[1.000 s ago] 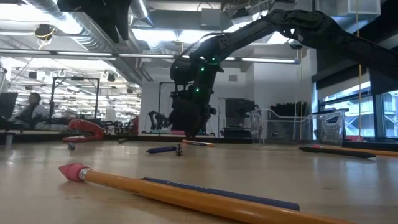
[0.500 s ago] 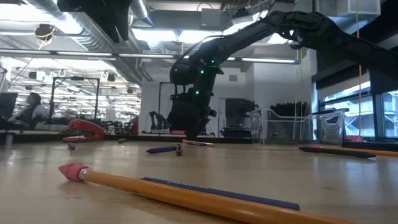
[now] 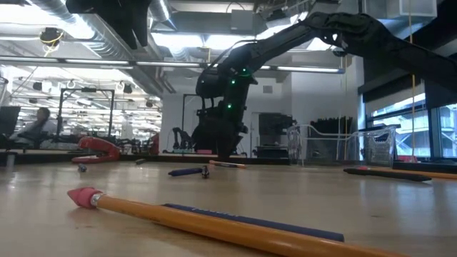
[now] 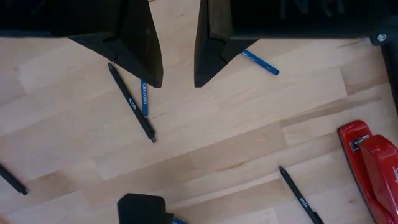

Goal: Sort crayons/erasers/pens/pencils in bins
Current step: Put the blue crayon into the bottom right transparent bin

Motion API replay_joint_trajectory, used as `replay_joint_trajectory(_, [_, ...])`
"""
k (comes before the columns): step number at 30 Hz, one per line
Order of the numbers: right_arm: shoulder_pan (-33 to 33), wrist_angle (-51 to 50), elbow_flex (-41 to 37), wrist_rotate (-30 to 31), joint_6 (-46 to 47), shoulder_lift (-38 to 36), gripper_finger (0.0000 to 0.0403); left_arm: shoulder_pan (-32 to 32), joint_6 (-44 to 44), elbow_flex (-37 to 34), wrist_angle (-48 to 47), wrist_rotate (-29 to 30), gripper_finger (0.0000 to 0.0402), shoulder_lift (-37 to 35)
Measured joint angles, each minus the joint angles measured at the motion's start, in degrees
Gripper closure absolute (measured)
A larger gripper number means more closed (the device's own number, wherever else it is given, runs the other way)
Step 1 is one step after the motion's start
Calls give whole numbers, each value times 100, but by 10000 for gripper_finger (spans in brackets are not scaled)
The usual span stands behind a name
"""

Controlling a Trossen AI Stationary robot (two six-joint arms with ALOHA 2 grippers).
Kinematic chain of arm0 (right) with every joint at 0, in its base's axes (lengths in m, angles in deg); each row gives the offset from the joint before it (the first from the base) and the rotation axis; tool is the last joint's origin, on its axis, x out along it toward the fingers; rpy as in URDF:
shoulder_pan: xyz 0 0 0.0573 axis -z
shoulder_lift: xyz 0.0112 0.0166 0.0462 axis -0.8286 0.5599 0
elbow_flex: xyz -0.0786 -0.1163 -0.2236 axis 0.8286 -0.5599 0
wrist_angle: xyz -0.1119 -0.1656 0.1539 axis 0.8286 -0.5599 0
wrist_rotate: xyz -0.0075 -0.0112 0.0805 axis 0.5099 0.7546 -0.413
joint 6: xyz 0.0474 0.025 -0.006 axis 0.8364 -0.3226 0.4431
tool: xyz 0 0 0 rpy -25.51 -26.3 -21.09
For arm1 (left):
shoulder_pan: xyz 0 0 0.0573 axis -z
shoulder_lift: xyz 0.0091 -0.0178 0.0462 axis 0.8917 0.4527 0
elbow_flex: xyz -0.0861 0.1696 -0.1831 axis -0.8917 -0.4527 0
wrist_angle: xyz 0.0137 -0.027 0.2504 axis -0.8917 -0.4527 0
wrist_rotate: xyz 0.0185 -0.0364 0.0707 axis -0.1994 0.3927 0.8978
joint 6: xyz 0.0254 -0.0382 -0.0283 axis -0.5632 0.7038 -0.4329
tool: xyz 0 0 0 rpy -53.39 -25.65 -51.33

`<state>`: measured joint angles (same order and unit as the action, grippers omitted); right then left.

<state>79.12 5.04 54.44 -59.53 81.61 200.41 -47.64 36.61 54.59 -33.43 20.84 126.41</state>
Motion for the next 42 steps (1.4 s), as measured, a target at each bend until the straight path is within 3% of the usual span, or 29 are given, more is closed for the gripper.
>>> replay_joint_trajectory(5, [-54,-177,2,-324,-297,-2,267,0,0,0,0,0,317,0])
replay_joint_trajectory(29, [164,-347,4,-376,-344,-7,267,2,1,0,2,0,317,2])
replay_joint_trajectory(42, [137,-982,4,-451,-618,-11,267,1,2,0,92,-2,317,2])
